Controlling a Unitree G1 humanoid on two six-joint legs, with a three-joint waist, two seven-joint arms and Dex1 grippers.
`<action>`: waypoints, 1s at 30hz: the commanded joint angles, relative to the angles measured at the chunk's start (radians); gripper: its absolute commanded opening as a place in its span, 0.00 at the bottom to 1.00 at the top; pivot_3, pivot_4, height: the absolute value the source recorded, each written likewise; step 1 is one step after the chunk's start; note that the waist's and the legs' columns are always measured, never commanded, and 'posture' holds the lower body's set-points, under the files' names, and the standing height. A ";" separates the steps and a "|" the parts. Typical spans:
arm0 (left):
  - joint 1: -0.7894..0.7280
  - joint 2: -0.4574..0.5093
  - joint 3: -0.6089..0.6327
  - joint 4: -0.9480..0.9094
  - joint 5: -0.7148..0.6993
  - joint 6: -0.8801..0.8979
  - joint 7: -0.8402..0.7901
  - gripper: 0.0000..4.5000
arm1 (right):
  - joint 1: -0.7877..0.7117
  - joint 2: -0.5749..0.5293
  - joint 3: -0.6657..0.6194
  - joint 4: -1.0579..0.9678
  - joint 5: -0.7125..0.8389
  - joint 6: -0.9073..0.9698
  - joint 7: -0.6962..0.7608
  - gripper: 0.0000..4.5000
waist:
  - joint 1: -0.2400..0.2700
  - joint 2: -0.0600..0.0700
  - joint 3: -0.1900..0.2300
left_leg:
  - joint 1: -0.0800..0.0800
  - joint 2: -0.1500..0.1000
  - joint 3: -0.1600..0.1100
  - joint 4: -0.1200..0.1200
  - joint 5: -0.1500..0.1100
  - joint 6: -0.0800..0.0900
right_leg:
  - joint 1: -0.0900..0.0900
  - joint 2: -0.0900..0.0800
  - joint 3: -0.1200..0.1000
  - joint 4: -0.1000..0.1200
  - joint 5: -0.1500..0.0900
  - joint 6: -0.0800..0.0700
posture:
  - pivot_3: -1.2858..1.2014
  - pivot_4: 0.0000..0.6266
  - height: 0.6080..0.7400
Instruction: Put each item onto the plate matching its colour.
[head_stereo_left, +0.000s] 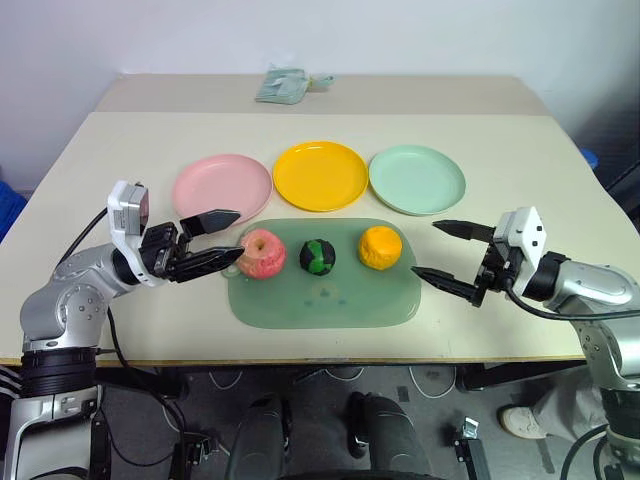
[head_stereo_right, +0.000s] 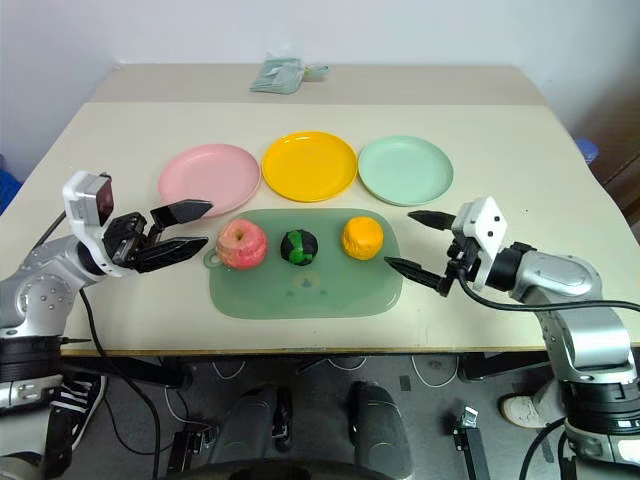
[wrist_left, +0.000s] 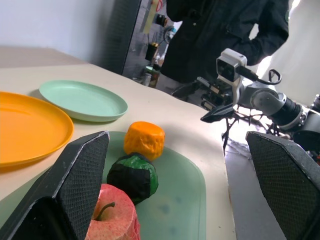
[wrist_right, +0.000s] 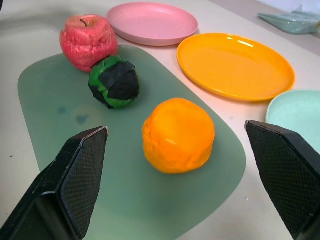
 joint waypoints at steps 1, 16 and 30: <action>-0.001 -0.008 0.016 -0.032 -0.022 -0.012 0.005 1.00 | -0.017 -0.012 -0.026 -0.036 0.019 0.000 -0.006 1.00 | 0.000 0.000 0.000 | 0.000 0.000 0.000 0.000 0.000 0.000 | 0.000 0.000 0.000 0.000 0.000 0.000 | 0.52 0.24 1.00; -0.058 0.058 0.020 0.081 -0.013 -0.006 -0.069 1.00 | -0.025 0.055 0.002 -0.091 0.031 0.007 -0.088 1.00 | 0.001 0.000 0.000 | 0.000 0.000 0.000 0.000 0.000 0.000 | 0.000 0.000 0.000 0.000 0.000 0.000 | 0.52 0.24 1.00; -0.190 0.025 -0.083 0.205 0.139 -0.140 -0.089 1.00 | -0.099 0.030 0.074 -0.237 0.167 0.201 -0.104 1.00 | 0.000 0.000 0.000 | 0.000 0.000 0.000 0.000 0.000 0.000 | 0.000 0.000 0.000 0.000 0.000 0.000 | 0.52 0.24 1.00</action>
